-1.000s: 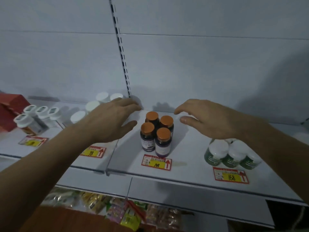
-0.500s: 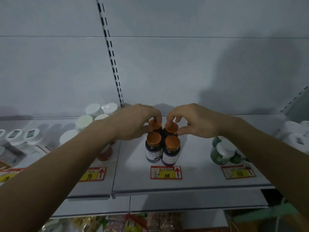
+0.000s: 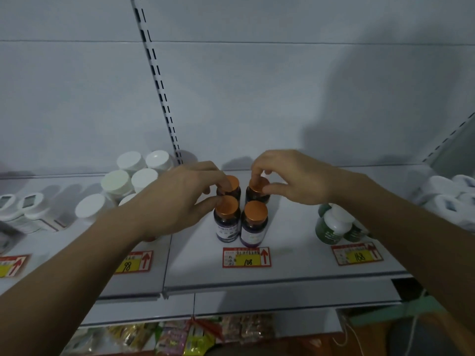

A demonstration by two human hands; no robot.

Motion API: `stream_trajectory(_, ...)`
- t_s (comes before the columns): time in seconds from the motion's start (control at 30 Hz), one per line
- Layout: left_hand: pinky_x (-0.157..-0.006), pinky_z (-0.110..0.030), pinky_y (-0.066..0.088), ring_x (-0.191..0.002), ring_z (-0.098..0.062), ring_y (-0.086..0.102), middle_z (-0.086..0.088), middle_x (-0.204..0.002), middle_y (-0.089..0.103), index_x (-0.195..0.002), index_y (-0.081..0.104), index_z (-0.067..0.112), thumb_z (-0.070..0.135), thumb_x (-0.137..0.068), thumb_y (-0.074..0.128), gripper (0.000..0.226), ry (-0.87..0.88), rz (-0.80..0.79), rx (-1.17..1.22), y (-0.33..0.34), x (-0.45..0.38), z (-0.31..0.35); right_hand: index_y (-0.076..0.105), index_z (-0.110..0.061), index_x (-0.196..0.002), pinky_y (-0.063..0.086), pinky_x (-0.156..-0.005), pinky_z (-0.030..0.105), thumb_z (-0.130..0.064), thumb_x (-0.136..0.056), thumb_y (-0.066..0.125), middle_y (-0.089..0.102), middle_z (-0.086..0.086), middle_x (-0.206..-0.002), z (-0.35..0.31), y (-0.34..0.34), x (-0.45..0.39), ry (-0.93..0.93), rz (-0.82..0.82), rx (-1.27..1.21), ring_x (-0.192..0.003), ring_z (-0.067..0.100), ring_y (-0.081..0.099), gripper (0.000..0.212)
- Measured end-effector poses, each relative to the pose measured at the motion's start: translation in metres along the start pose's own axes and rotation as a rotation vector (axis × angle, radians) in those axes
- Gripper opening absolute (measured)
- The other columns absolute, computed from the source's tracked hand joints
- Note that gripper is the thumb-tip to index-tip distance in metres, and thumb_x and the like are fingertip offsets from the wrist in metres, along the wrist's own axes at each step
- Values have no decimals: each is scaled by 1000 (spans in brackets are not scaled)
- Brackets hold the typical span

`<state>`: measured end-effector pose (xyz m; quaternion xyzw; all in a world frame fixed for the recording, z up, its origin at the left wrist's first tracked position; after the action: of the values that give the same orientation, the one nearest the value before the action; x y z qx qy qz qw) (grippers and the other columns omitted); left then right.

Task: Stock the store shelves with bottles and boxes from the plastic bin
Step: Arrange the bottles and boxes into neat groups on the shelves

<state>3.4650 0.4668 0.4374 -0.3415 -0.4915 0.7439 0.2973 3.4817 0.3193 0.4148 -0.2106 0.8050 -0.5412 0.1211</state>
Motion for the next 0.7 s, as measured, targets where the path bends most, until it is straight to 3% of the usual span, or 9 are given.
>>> stream_trajectory(0.1, -73, -29, 53, -87, -4, 61, 15, -108, 61, -111, 66, 31, 39, -94, 59, 20, -1, 12, 30, 2, 7, -1, 65, -31, -106, 42, -74, 11, -35, -96, 64, 62, -15, -106, -21, -19, 18, -49, 172, -45, -93, 1, 58, 11)
stream_trajectory(0.27, -73, -28, 51, -86, -3, 59, 14, -107, 61, -113, 64, 31, 32, -94, 62, 20, 4, -5, 49, 17, 12, -2, 60, -33, -100, 48, -73, 25, -40, -85, 76, 58, -15, -92, -50, 25, 31, -84, 2, -57, -81, 5, 57, 23)
stream_trajectory(0.33, -74, -28, 53, -85, -4, 60, 13, -107, 61, -114, 64, 30, 29, -93, 65, 21, 9, -3, 68, 21, 11, 0, 56, -32, -98, 48, -72, 26, -34, -86, 76, 56, -15, -91, -50, 30, 30, -67, 29, -57, -80, 6, 55, 23)
stream_trajectory(0.47, -72, -25, 52, -83, -4, 61, 11, -106, 62, -116, 65, 28, 29, -92, 69, 24, 14, 21, 64, 21, 13, 1, 57, -28, -97, 40, -67, 12, -24, -87, 76, 53, -20, -81, -42, 17, 37, -23, 75, -55, -77, 3, 54, 22)
stream_trajectory(0.63, -66, -8, 42, -81, -5, 62, 10, -103, 63, -113, 66, 27, 34, -90, 69, 25, 5, 50, 77, 22, 15, 1, 61, -23, -99, 39, -64, 7, -21, -84, 79, 50, -24, -73, -35, 12, 52, -20, 107, -51, -76, -4, 55, 23)
stream_trajectory(0.7, -65, -8, 41, -80, -5, 61, 9, -100, 63, -109, 67, 26, 41, -87, 67, 27, -2, 65, 94, 23, 14, 3, 61, -23, -99, 37, -64, 5, -21, -83, 81, 51, -28, -72, -35, 11, 55, -25, 134, -49, -76, -9, 54, 25)
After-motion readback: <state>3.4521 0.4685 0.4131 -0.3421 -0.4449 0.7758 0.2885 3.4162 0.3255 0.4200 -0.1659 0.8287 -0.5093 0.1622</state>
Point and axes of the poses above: each hand's wrist, its own x-axis away from the middle knuckle, its own y-axis out of the palm, z = x × y, the point moved 10 cm from there along -x, towards the middle knuckle
